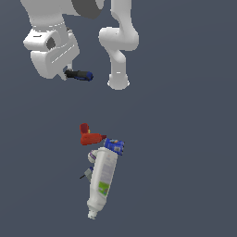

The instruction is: Pick up a designated object from a clutter of objects.

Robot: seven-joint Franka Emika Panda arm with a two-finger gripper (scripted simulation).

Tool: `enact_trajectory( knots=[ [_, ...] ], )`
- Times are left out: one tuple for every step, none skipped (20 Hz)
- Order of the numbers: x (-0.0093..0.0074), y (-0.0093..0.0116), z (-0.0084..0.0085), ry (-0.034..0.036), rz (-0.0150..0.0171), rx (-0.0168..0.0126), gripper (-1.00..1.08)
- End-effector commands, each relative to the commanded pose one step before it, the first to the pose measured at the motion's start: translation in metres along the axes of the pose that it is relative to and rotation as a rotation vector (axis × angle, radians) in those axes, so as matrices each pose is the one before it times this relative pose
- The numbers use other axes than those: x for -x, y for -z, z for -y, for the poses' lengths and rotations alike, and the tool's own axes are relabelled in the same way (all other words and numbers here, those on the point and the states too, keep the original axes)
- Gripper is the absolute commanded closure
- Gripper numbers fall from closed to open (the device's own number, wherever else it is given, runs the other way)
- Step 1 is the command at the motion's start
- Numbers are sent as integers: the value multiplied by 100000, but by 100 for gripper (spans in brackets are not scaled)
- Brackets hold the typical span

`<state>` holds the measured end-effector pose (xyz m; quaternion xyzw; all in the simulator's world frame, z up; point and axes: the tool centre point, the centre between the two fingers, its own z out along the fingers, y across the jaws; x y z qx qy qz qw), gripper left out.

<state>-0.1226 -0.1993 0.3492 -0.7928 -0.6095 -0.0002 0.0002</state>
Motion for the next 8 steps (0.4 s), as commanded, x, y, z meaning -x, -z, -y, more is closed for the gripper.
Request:
enact_trajectory(
  knots=[
    [581, 848, -255, 68, 22, -13, 108],
    [120, 225, -74, 26, 62, 14, 108],
    [122, 169, -67, 0, 0, 0, 108],
    [90, 126, -57, 0, 0, 0, 108],
    [59, 84, -47, 0, 0, 0, 108],
    [30, 44, -37, 0, 0, 0, 108],
    [6, 12, -24, 0, 0, 0, 108],
    [-1, -1, -8, 0, 0, 0, 108]
  ],
)
